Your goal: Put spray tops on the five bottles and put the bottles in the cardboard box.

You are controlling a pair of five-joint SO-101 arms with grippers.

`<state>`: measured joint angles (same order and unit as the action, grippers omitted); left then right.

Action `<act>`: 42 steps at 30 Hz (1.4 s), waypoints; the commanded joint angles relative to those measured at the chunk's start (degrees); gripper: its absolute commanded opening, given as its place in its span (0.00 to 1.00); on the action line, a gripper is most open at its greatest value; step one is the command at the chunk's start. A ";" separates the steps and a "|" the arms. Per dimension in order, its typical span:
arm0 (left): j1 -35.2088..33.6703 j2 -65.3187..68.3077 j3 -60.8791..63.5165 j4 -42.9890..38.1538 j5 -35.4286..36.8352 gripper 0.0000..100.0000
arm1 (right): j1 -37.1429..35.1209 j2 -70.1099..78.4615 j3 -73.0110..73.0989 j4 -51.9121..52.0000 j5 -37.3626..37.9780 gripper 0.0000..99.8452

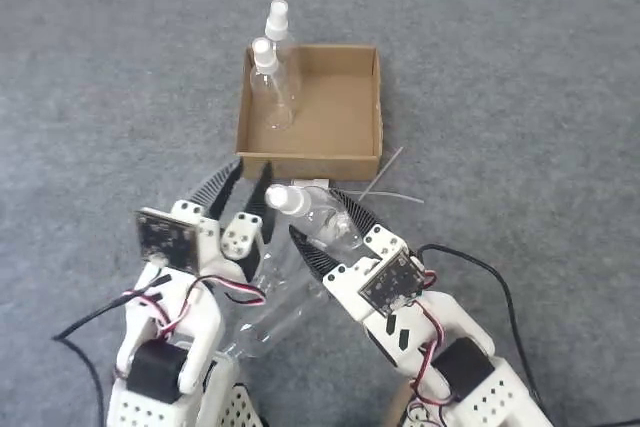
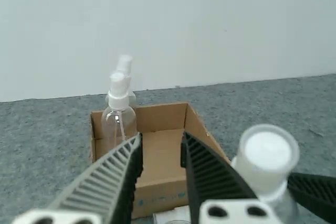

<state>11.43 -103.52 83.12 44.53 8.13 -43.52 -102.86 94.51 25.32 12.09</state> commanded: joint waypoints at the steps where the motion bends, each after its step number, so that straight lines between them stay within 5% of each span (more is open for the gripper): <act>1: 3.08 -0.53 -0.04 -1.76 -1.58 0.11 | 0.31 -1.19 -4.84 -1.54 -0.26 0.01; 42: 12.75 -0.62 0.04 3.25 -9.32 0.11 | 2.51 -1.19 -4.31 -0.75 -0.26 0.01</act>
<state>22.33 -103.52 83.82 46.37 0.66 -42.02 -102.86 94.51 25.32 12.09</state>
